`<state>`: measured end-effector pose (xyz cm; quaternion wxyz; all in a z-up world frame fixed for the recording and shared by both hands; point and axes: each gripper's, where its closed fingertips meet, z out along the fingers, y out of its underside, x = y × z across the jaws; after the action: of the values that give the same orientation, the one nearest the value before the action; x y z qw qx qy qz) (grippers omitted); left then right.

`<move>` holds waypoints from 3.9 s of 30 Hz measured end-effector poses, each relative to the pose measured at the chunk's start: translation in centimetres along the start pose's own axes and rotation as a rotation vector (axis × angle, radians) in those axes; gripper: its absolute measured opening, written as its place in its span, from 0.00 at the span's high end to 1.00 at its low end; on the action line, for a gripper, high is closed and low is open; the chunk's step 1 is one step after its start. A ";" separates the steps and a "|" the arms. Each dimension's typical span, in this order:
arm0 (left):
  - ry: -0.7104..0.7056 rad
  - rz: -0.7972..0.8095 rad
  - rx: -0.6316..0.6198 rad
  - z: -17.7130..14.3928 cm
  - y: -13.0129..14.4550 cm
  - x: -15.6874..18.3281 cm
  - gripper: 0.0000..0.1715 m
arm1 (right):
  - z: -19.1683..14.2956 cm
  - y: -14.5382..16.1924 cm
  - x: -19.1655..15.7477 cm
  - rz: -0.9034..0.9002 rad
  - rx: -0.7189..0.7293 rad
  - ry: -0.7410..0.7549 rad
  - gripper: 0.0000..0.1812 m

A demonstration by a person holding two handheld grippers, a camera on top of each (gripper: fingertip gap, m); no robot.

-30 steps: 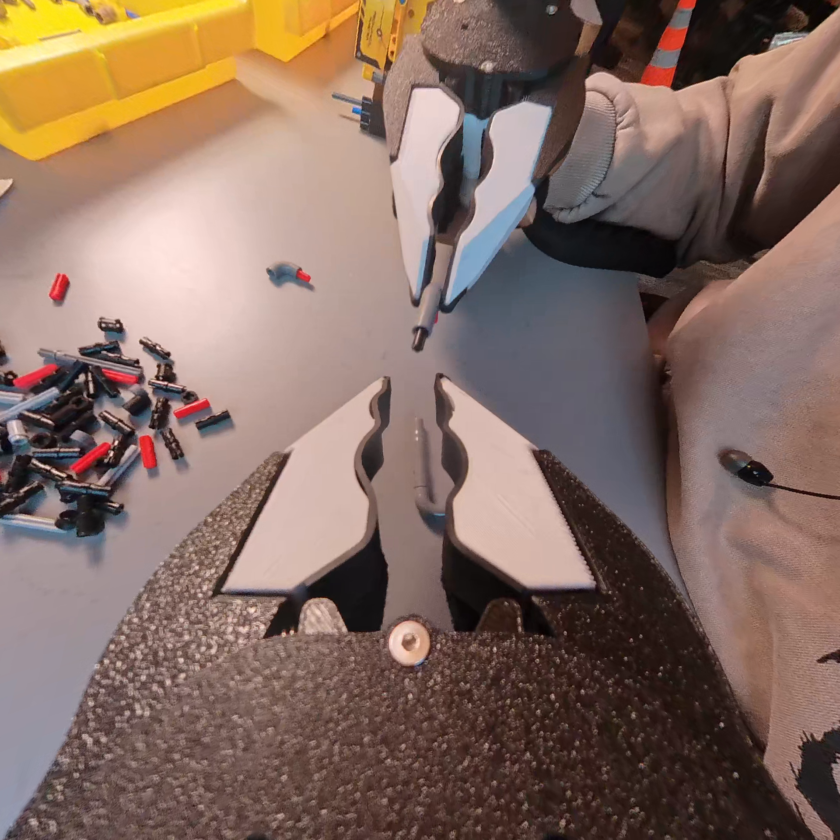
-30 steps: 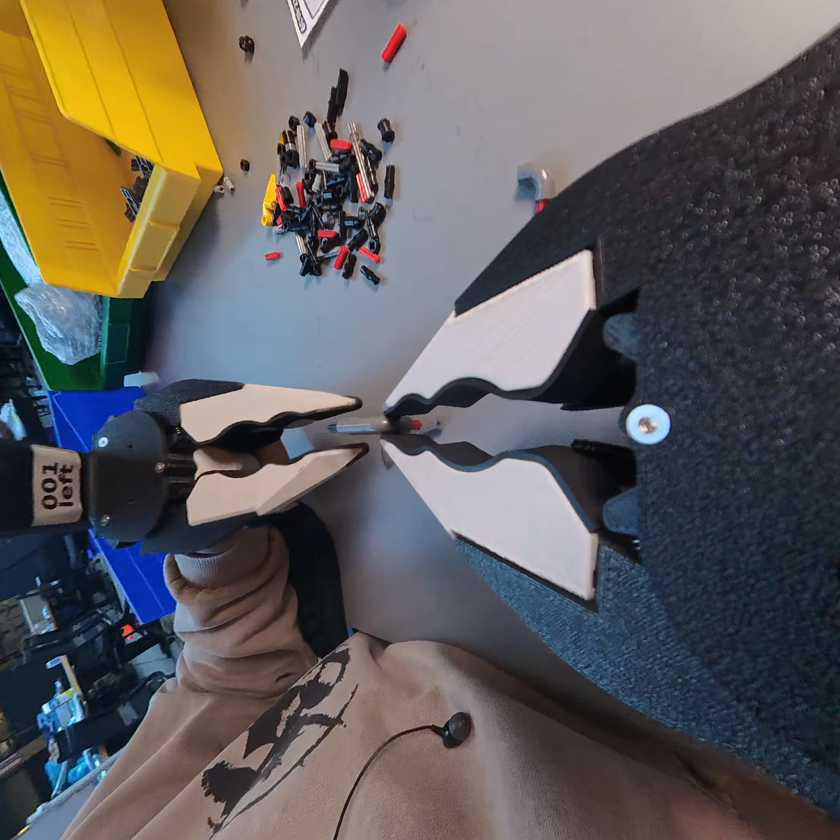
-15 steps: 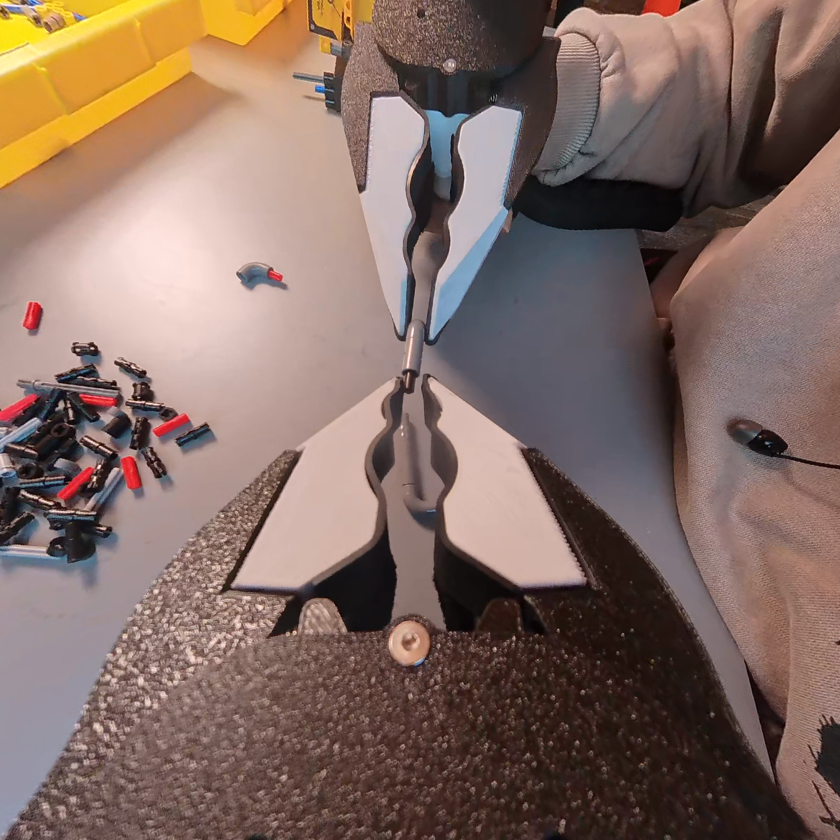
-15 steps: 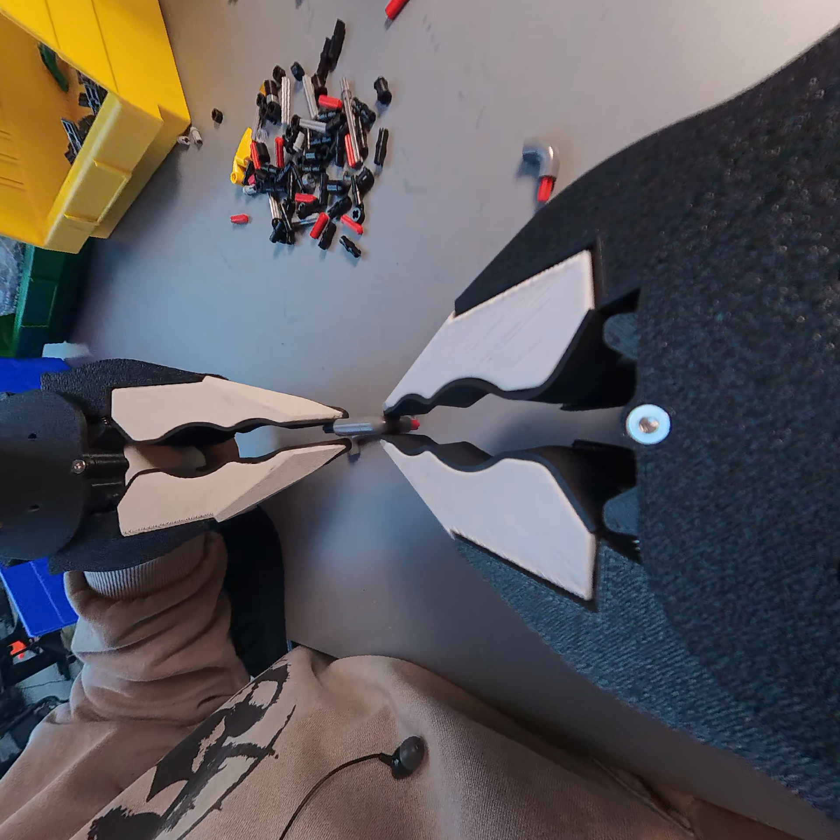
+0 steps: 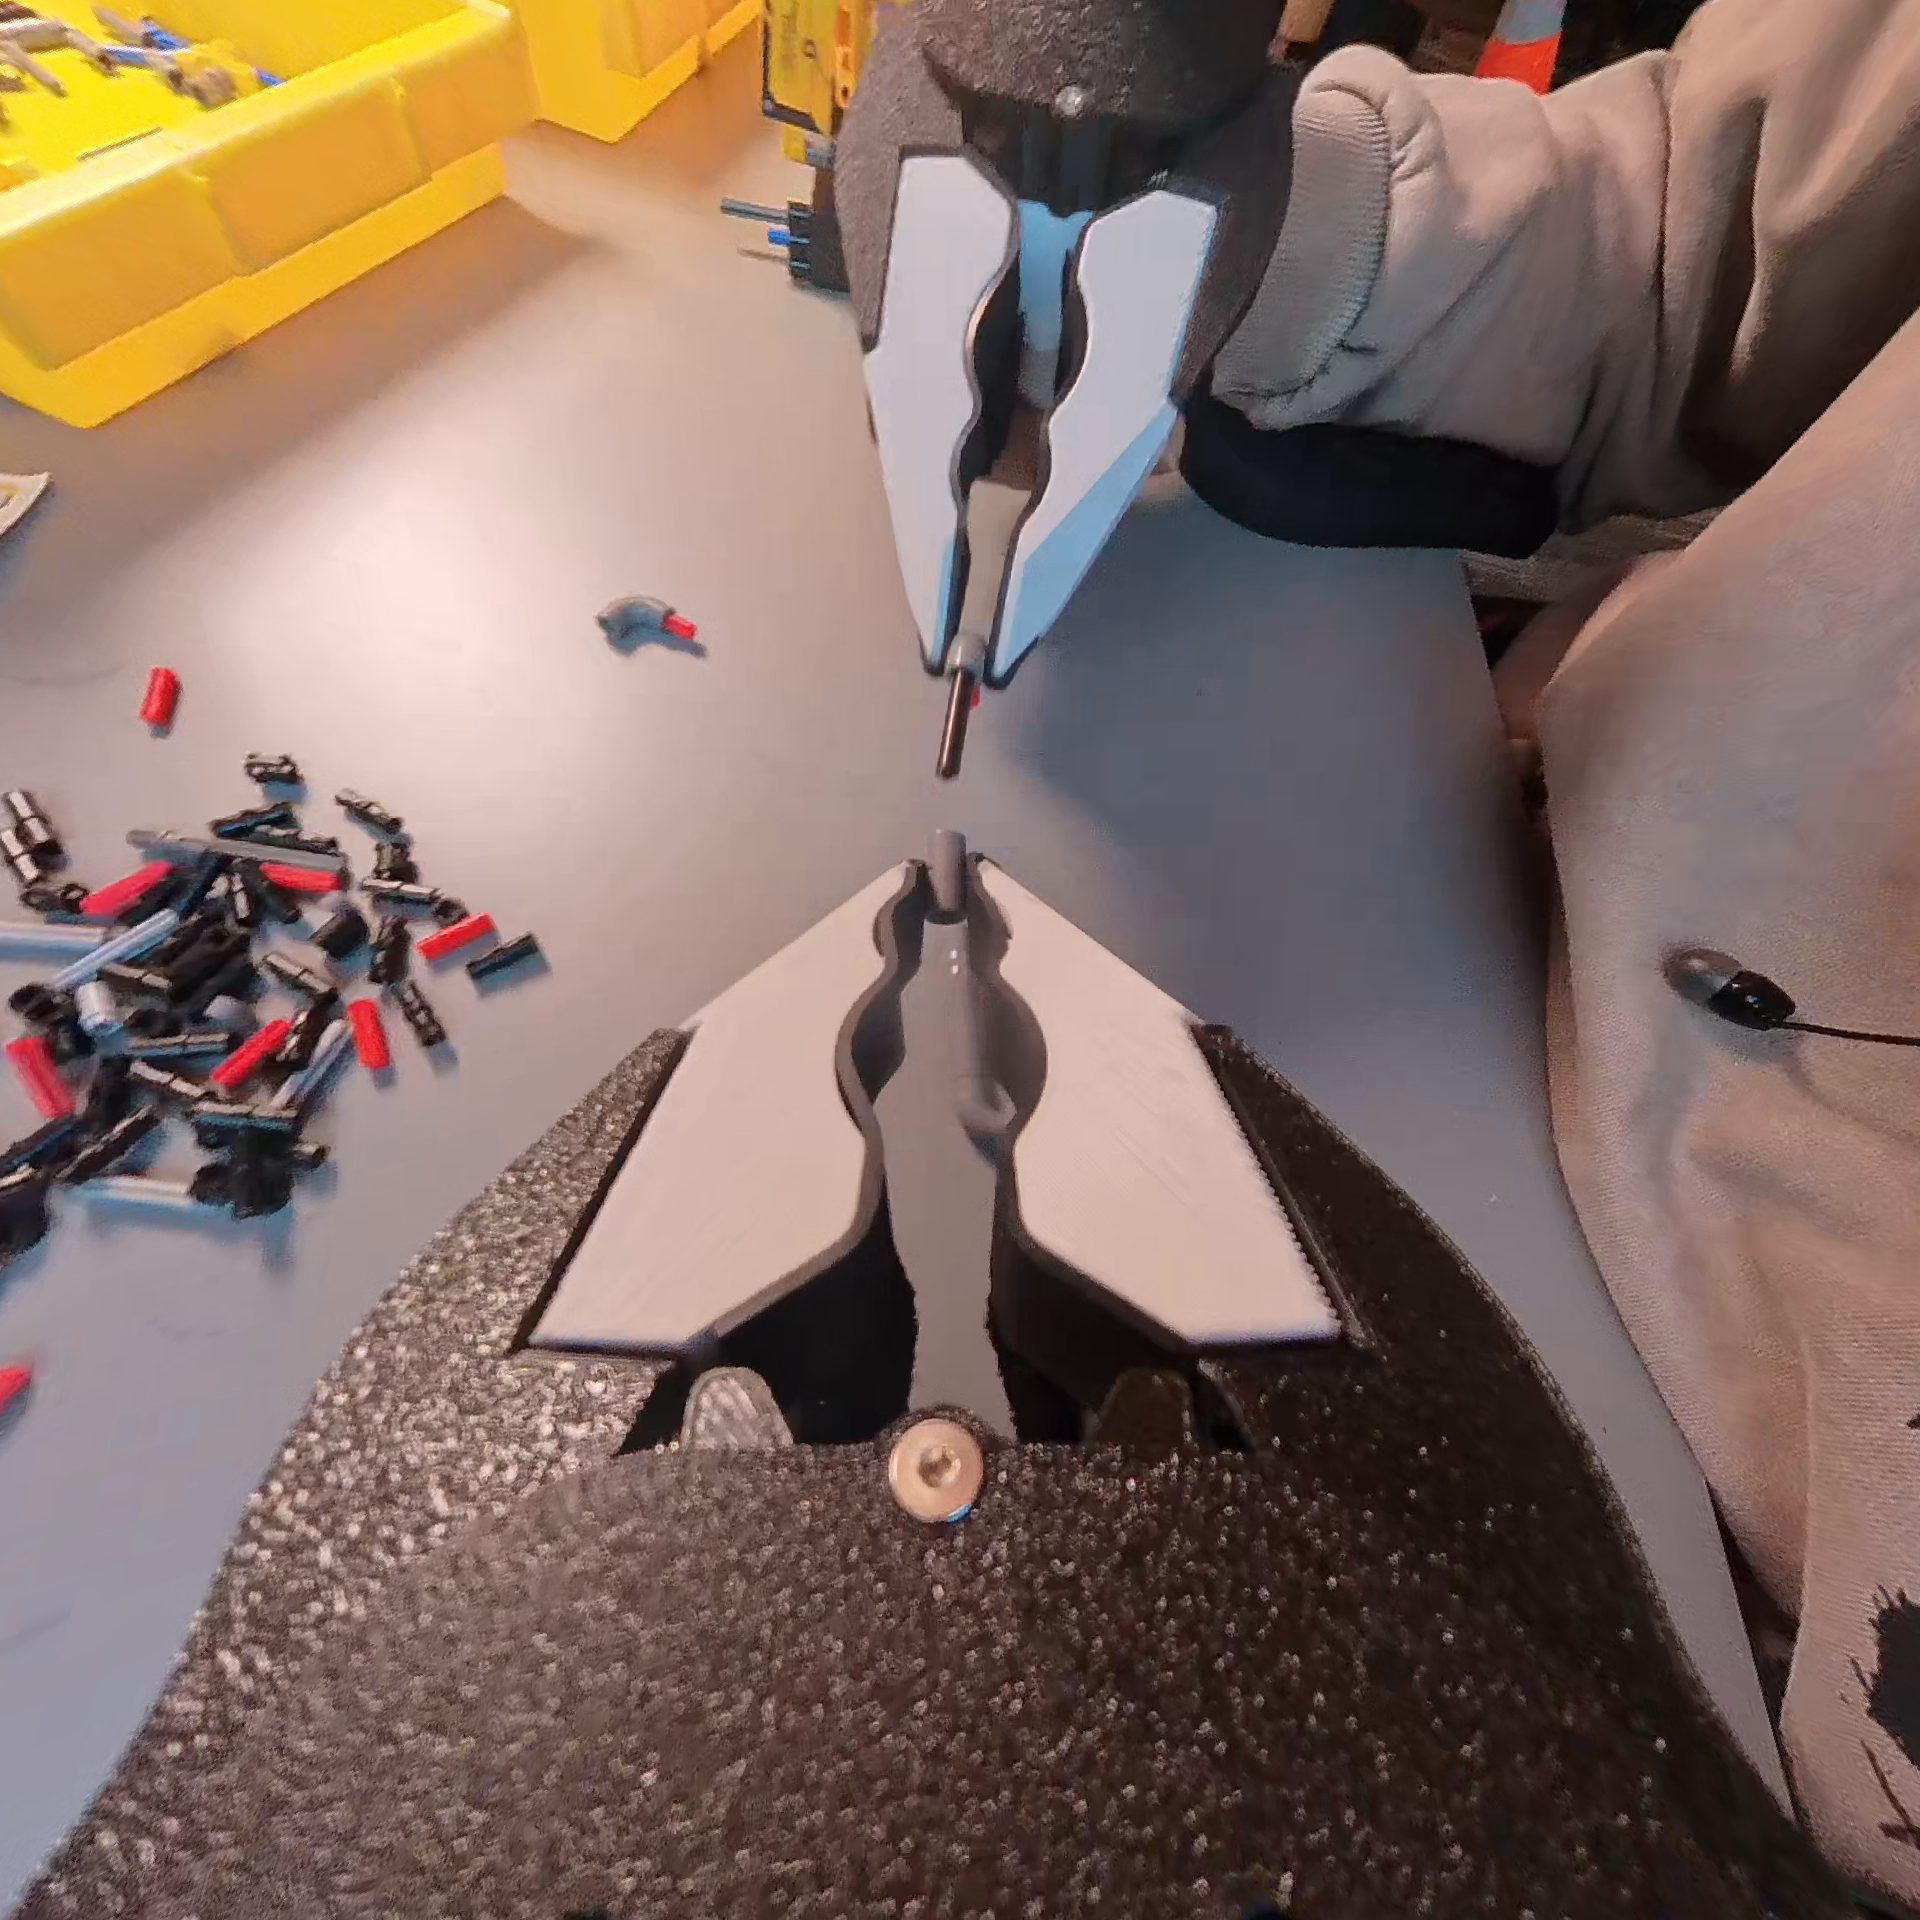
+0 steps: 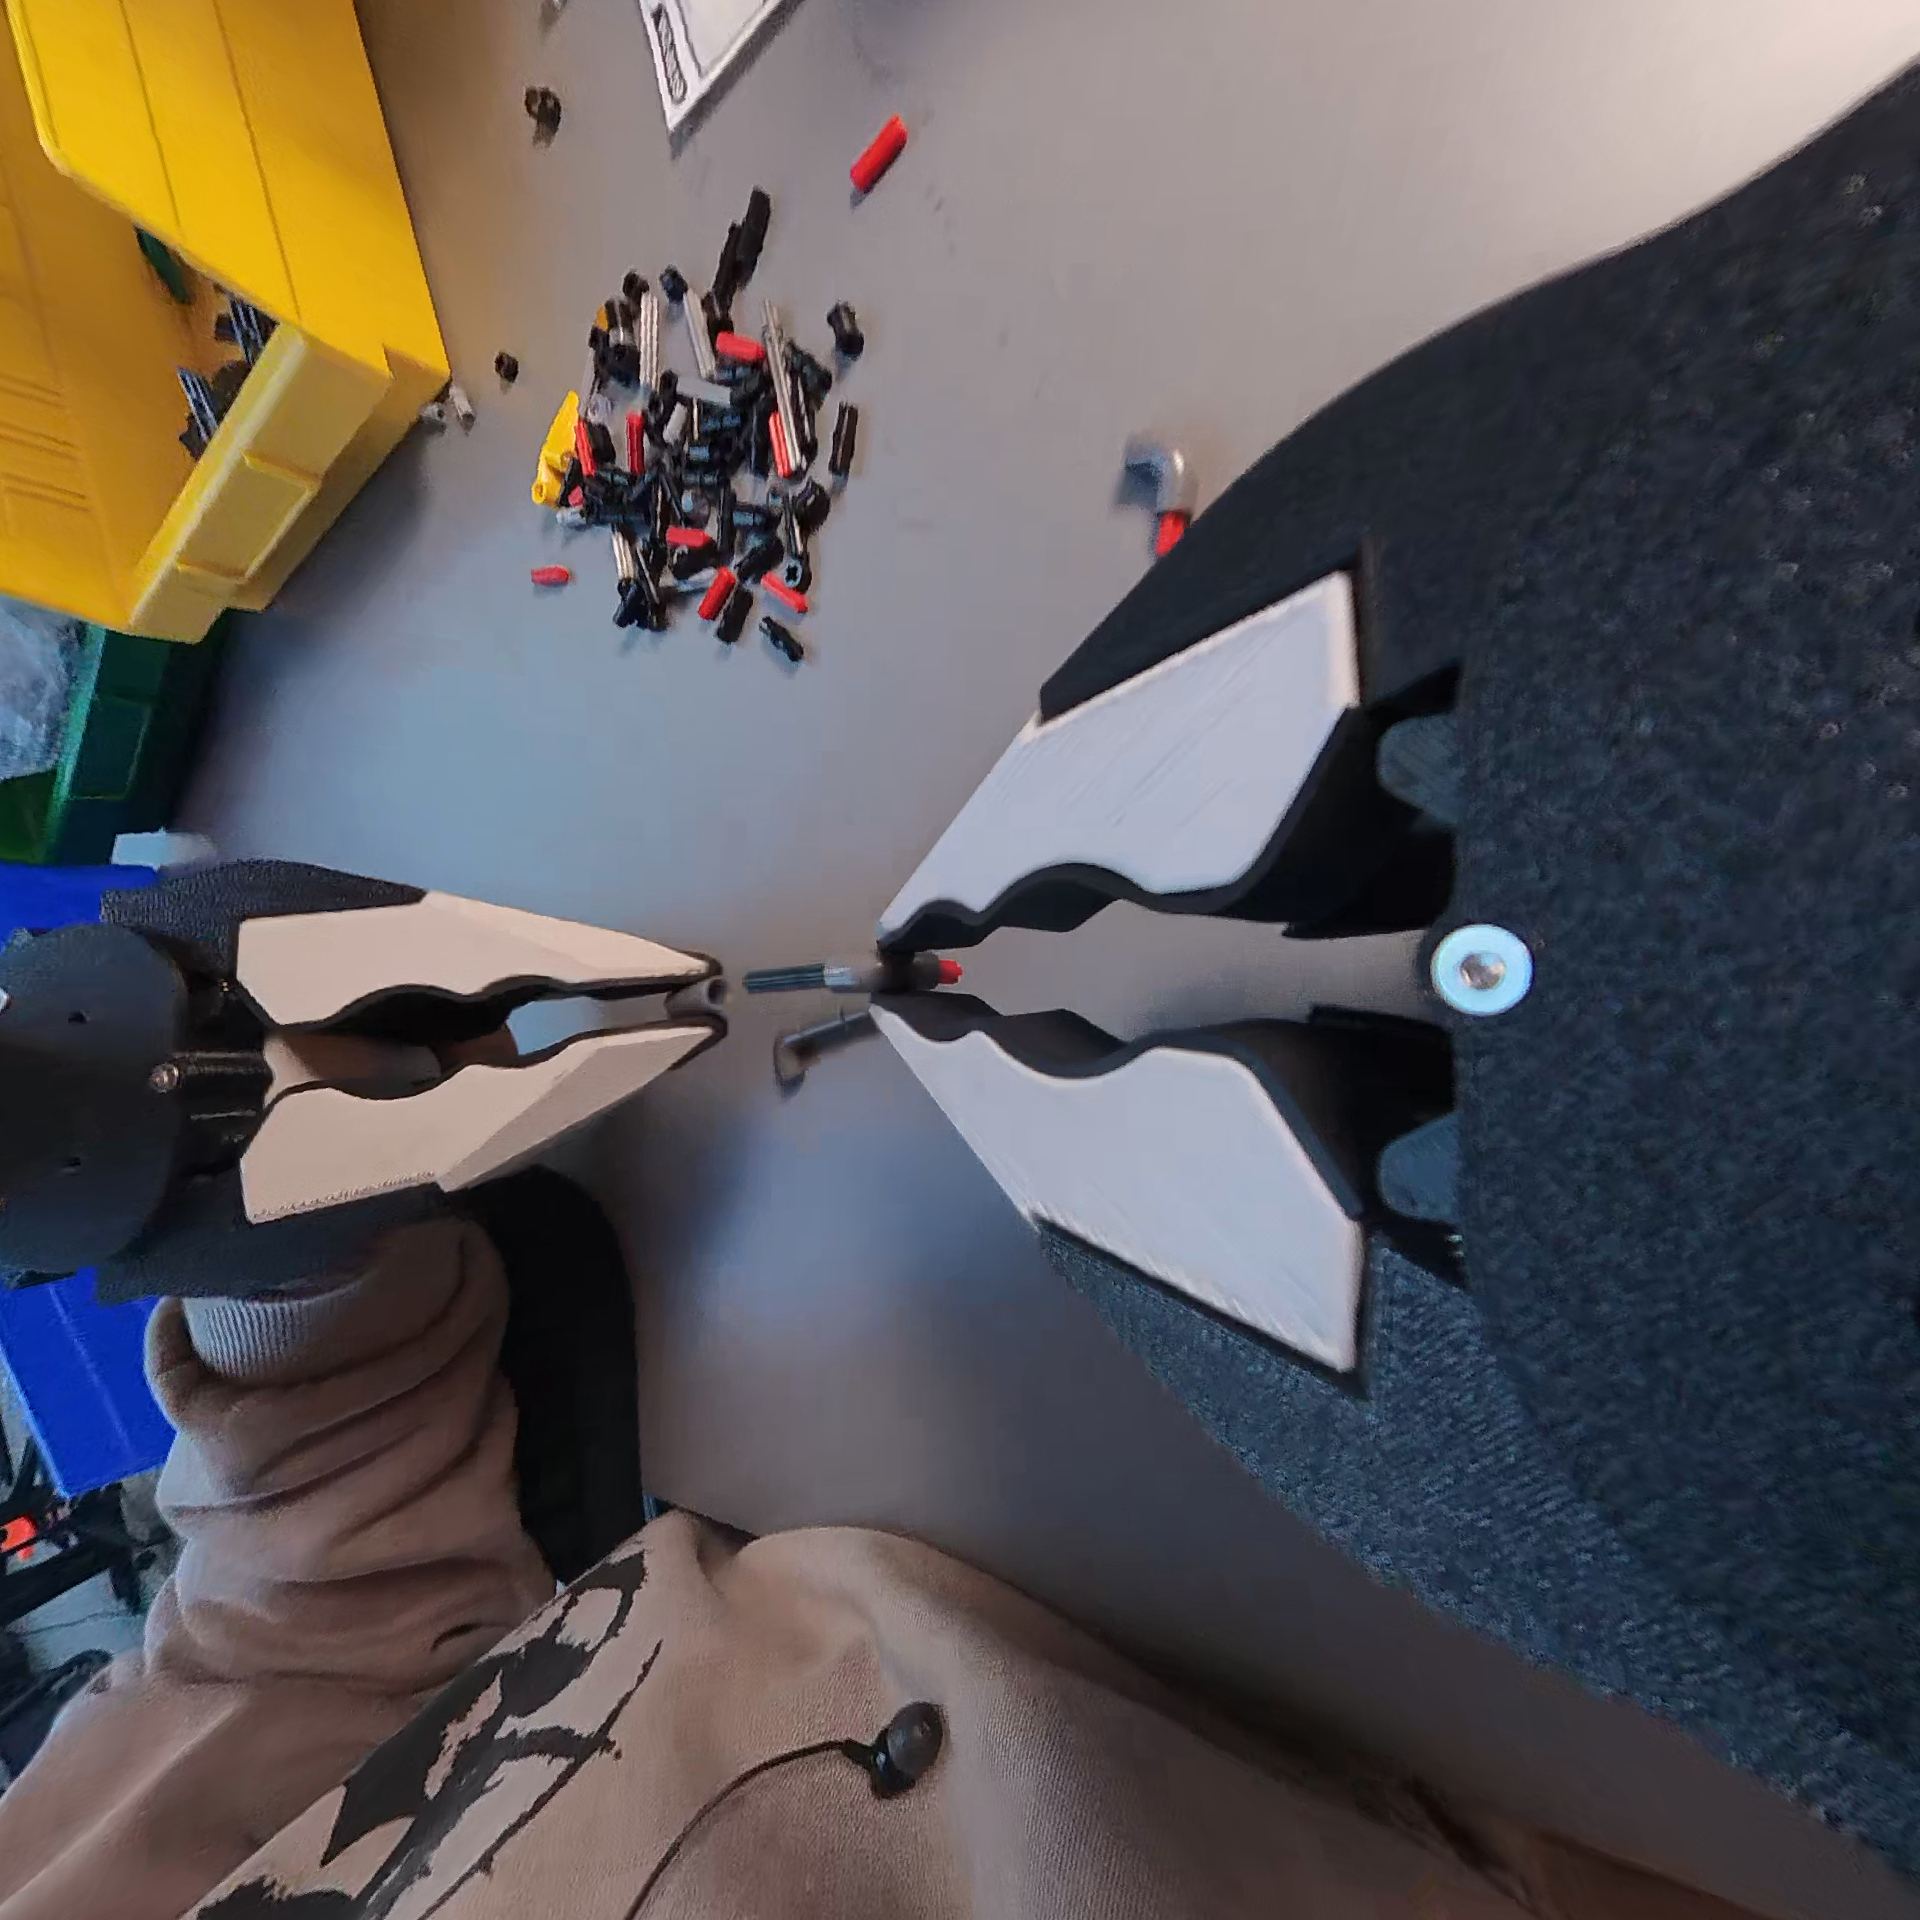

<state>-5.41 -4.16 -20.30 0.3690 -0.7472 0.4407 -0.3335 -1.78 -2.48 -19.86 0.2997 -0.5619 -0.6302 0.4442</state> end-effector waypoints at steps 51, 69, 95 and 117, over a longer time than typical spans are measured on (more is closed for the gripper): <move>-0.508 0.203 -0.091 0.4 0.8 -5.4 0.85 | -18.0 -4.5 26.5 0.148 -0.186 0.914 0.96; -0.292 0.102 -0.084 1.9 1.9 -3.2 0.82 | -10.2 -5.1 15.1 0.003 -0.243 0.432 0.81; -0.081 -0.040 -0.100 4.0 1.2 0.1 0.98 | 2.2 1.5 0.4 -0.482 -0.311 0.215 0.97; -0.255 0.238 0.080 0.8 -3.2 -0.6 0.98 | 1.6 -3.1 -0.6 0.184 0.126 -0.032 0.84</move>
<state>-3.72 -2.33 -18.10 0.4883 -0.7107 0.4620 -0.2072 -4.47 -3.33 -17.69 0.2824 -0.5902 -0.5513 0.5177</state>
